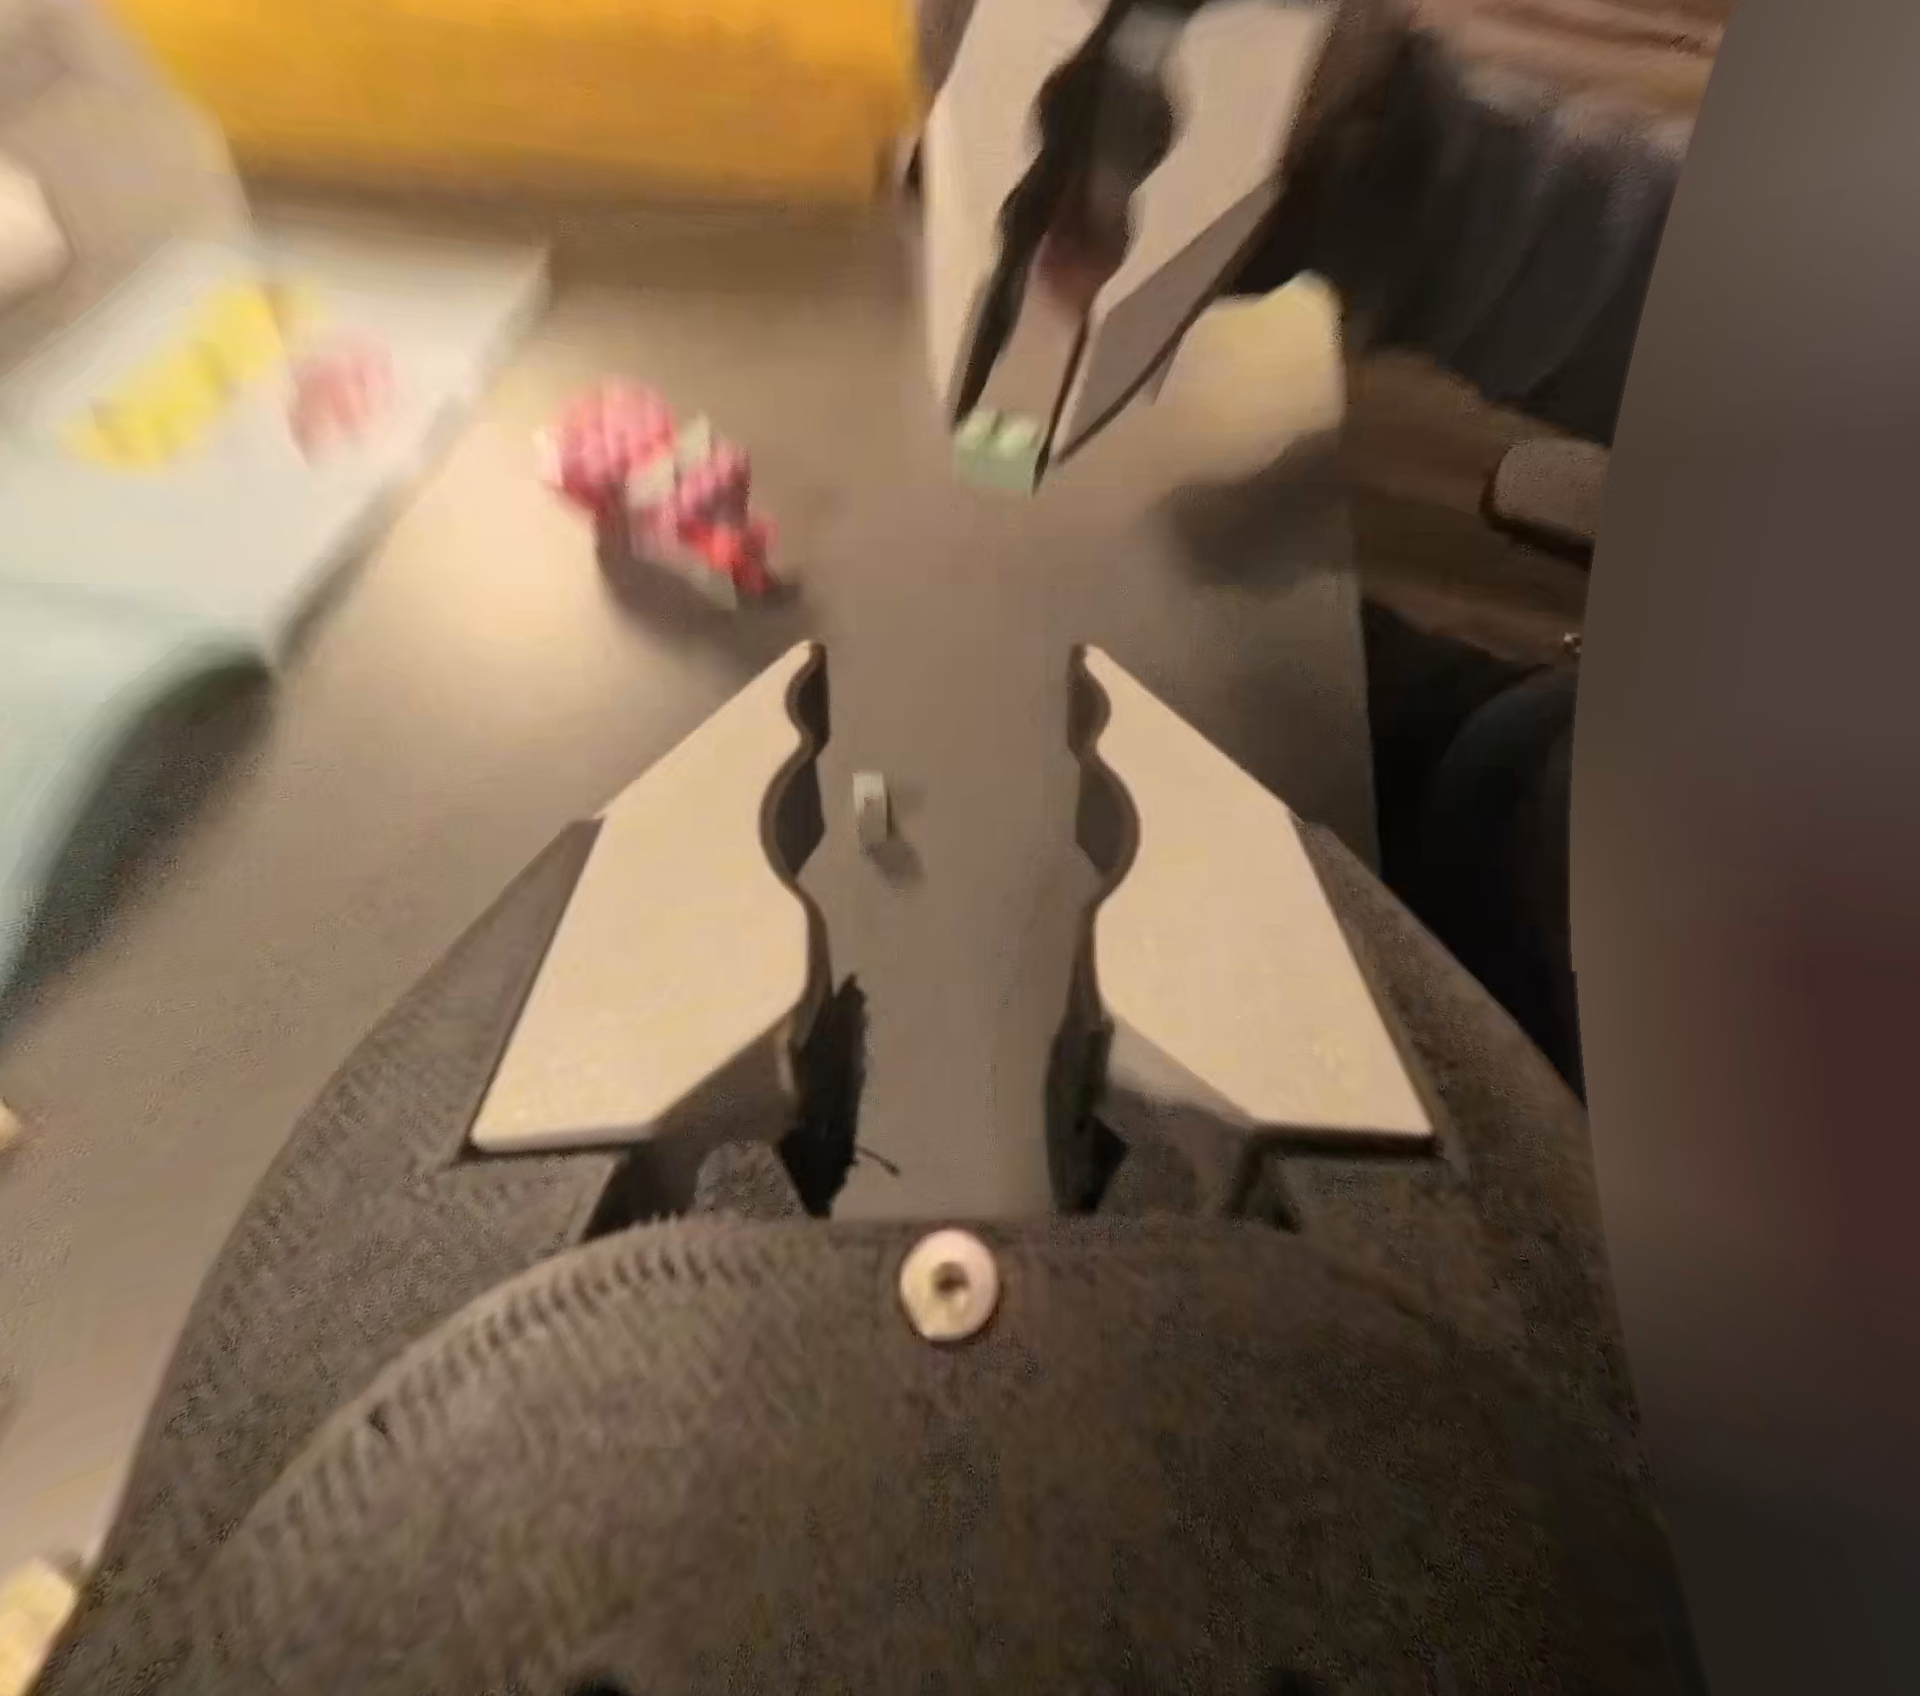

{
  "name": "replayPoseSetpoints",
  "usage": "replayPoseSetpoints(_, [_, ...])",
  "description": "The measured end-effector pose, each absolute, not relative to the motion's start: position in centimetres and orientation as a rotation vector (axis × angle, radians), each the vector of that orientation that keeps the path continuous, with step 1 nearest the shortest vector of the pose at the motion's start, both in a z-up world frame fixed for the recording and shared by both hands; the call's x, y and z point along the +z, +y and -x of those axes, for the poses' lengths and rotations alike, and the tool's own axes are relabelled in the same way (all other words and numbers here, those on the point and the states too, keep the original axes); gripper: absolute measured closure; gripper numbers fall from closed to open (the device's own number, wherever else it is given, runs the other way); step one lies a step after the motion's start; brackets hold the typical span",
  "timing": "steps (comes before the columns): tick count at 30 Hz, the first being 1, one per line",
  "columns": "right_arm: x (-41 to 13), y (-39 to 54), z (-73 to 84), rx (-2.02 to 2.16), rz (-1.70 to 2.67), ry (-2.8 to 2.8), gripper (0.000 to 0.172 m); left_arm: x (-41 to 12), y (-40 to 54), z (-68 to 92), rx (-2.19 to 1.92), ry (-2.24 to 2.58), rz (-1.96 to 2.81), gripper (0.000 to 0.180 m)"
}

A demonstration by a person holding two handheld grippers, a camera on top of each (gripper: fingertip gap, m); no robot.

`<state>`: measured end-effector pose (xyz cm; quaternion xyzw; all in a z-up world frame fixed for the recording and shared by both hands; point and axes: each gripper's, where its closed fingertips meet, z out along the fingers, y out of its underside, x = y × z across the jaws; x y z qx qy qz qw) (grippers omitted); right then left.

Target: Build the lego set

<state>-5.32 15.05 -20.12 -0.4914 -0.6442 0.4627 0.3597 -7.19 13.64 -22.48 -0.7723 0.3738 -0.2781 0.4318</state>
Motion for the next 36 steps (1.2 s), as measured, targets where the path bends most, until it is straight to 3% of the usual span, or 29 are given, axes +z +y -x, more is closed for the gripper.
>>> replayPoseSetpoints(5, [-24.3,17.4,5.0,0.679,1.233,-1.847,0.158,-28.1,13.9,8.1,-0.682,0.854,2.179,0.138])
replayPoseSetpoints(9, [-25.3,17.2,5.2,0.535,1.18,-1.924,0.158,-29.6,14.3,8.8,-0.553,0.89,2.205,0.151])
replayPoseSetpoints(14, [-25.8,16.3,5.7,0.741,1.221,-1.913,0.158,-29.7,14.6,9.1,-0.561,0.886,2.217,0.161])
replayPoseSetpoints(20, [-25.5,15.6,6.3,0.963,1.233,-1.865,0.158,-29.6,14.4,8.2,-0.61,0.947,2.191,0.157])
replayPoseSetpoints(24, [-25.5,15.3,6.7,1.023,1.222,-1.857,0.158,-29.8,14.7,8.1,-0.622,0.944,2.195,0.172])
replayPoseSetpoints(28, [-25.0,14.8,7.1,1.138,1.216,-1.825,0.158,-29.7,14.6,8.1,-0.606,0.984,2.176,0.173])
replayPoseSetpoints(36, [-22.8,13.8,7.5,1.499,1.2,-1.698,0.158,-25.0,13.8,6.2,-0.881,0.942,1.921,0.173])
